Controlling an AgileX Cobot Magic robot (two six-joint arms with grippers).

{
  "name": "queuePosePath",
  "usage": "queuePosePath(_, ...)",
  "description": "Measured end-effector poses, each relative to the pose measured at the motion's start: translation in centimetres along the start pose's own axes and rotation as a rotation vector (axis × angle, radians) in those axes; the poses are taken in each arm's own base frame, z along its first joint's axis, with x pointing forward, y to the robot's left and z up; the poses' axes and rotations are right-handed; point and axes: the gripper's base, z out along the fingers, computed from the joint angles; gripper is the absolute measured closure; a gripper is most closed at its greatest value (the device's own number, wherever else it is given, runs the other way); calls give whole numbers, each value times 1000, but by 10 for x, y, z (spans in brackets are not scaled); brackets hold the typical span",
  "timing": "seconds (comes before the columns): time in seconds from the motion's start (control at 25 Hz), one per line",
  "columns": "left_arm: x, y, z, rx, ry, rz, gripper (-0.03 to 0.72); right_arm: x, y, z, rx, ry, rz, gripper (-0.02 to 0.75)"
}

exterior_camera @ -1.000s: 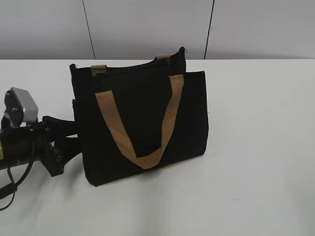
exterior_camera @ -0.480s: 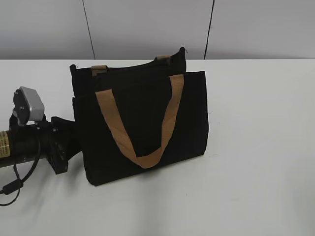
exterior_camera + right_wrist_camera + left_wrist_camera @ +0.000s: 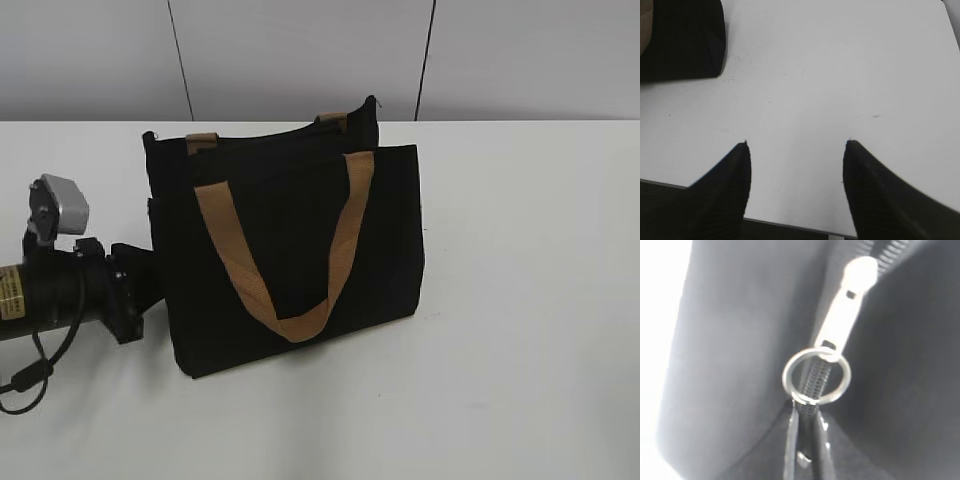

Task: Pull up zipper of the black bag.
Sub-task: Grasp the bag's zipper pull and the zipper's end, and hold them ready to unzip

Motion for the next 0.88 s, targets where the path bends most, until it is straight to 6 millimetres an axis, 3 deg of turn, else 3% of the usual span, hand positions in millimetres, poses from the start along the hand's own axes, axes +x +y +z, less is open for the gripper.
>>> queuePosePath(0.16,-2,2,-1,-26,3,-198,657,0,0,0,0,0,0,282)
queuePosePath(0.28,-13,0,-9,-61,22,-252,658,0,0,0,0,0,0,282)
queuePosePath(0.88,-124,-19,-79,-307,-86,-26,659,0,0,0,0,0,0,282)
